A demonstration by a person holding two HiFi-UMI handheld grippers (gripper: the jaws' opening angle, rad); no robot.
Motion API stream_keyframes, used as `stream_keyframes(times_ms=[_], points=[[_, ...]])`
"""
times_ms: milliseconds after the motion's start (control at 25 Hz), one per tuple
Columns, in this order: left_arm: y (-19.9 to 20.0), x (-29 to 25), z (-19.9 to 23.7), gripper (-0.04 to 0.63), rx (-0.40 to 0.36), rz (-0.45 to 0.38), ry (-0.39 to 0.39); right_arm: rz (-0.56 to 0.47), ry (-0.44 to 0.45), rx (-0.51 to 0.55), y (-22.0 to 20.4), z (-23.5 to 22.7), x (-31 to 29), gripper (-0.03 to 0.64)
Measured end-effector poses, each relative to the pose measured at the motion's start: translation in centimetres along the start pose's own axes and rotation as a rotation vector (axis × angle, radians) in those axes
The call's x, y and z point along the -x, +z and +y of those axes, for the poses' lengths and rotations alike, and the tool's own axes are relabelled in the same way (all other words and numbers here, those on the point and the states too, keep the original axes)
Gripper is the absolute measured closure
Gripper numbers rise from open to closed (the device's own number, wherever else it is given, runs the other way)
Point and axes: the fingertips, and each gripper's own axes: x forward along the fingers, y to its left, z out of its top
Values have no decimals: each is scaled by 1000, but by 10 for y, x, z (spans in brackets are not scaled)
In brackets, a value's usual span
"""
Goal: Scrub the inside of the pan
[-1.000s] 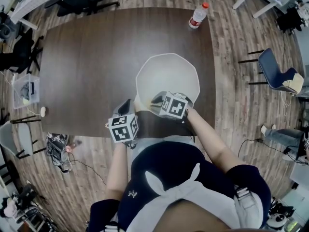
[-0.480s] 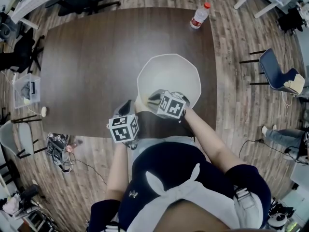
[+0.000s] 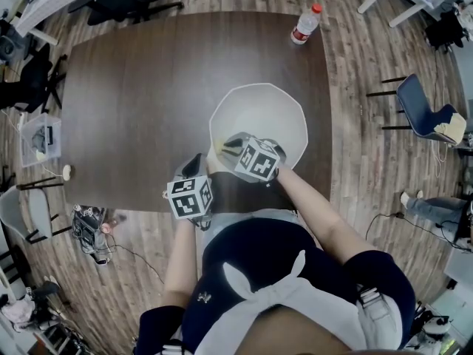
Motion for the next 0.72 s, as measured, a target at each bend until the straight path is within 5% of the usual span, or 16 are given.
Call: stream_keyframes(times_ms=[720], points=[[5, -8, 0, 592, -13, 15, -1, -8, -145, -8, 11, -44, -9, 561]])
